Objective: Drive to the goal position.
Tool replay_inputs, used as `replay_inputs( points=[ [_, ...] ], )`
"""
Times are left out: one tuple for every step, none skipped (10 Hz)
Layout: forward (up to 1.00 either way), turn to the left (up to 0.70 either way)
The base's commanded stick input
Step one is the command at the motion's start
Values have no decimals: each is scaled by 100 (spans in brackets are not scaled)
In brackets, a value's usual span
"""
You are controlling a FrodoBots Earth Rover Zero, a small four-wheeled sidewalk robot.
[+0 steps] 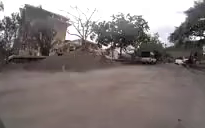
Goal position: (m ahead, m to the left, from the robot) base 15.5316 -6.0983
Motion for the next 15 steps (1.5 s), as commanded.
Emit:
replay_inputs(
  points=[
    [0, -45],
    [0, -45],
    [0, -45],
    [0, -45],
    [0, -45],
    [0, -45],
    [0, -45],
    [0, -45],
    [0, -45],
    [0, -45],
    [0, -45],
    [0, -45],
    [0, -45],
    [0, -45],
    [0, 0]
  ],
)
